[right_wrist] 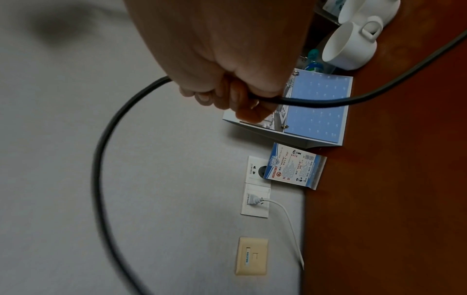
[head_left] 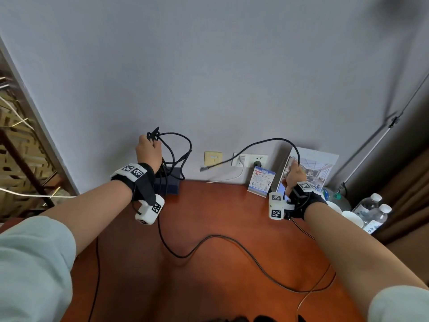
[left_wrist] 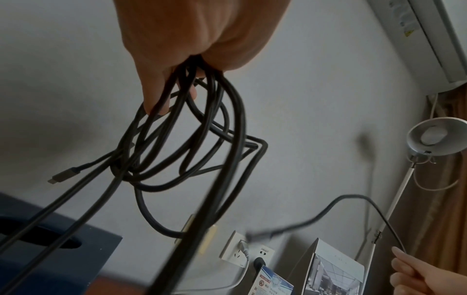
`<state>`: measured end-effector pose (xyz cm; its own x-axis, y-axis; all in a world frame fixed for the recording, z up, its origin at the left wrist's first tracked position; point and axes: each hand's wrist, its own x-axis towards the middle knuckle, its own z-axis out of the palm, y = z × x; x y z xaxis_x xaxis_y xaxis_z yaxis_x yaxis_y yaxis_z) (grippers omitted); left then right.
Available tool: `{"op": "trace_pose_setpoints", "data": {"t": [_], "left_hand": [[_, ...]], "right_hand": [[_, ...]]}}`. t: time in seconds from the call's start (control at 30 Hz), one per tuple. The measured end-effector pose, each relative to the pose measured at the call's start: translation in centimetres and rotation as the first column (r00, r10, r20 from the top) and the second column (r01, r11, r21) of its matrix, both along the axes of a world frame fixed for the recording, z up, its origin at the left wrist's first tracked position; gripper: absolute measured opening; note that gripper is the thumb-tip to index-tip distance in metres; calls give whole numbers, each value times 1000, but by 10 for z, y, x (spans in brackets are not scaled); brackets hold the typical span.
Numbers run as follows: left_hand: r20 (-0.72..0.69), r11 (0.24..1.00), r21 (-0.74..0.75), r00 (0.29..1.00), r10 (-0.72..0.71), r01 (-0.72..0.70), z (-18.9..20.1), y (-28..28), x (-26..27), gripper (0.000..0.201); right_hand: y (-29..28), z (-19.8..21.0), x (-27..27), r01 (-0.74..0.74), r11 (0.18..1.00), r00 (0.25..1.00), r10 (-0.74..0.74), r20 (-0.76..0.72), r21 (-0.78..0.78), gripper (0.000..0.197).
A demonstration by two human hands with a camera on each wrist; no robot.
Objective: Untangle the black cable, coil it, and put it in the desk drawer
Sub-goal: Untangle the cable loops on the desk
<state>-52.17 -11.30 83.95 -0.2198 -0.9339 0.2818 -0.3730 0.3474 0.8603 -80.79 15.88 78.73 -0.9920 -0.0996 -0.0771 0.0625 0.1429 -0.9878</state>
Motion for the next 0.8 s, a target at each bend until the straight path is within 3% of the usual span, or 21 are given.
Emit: {"op": "trace_pose_setpoints", "data": {"t": [0.1, 0.27, 0.43, 0.53, 0.6, 0.73, 0.8], "left_hand": [[-27, 998, 49, 999, 33, -32, 1, 1, -3, 7], [-124, 976, 219, 992, 16, 11, 0, 4, -12, 10], [-255, 883, 447, 967, -28, 143, -8, -1, -25, 10], [-338, 799, 546, 939, -64, 251, 7, 17, -28, 5], [-397, 750, 583, 915, -72, 313, 20, 31, -29, 15], [-474, 703, 597, 877, -79, 386, 41, 54, -34, 19], [-499, 682, 604, 863, -81, 413, 46, 58, -37, 16]], "right_hand": [[0, 5, 5, -83, 990, 996, 84, -7, 118, 41], [-10, 0, 14, -232, 892, 947, 298, -119, 389, 41], [-29, 1, 30, -453, 762, 871, 490, 47, 463, 25], [-35, -1, 44, -529, 702, 827, 554, 101, 477, 14], [-40, -7, 45, -577, 660, 792, 596, 132, 481, 12], [-48, -1, 58, -635, 464, 696, 690, 198, 618, 22], [-50, 11, 70, -664, 420, 667, 707, 236, 618, 36]]}}
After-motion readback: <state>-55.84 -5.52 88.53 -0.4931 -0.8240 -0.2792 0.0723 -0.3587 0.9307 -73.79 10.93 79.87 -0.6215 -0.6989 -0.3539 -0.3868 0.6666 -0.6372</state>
